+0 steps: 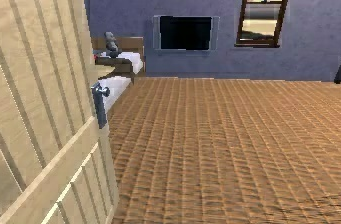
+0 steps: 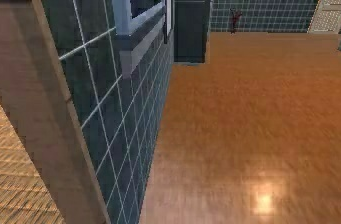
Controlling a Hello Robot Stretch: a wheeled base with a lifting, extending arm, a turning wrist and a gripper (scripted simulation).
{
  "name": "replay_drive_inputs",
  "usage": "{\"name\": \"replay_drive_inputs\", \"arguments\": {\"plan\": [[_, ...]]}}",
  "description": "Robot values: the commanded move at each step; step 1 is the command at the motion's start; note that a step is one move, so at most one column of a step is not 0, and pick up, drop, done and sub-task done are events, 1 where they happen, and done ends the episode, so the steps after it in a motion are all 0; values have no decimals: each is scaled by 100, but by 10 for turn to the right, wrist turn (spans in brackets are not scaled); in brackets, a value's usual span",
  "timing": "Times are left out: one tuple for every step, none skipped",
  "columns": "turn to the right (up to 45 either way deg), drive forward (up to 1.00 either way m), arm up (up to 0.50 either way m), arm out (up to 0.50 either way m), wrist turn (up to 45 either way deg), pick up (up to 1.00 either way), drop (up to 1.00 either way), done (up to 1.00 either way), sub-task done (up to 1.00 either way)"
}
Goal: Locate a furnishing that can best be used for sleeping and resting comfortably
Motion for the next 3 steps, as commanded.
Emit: {"name": "replay_drive_inputs", "arguments": {"plan": [[0,100,0,0,0,0,0,0,0],[0,30,0,0,0,0,0,0,0],[-150,0,0,0,0,0,0,0,0]]}}
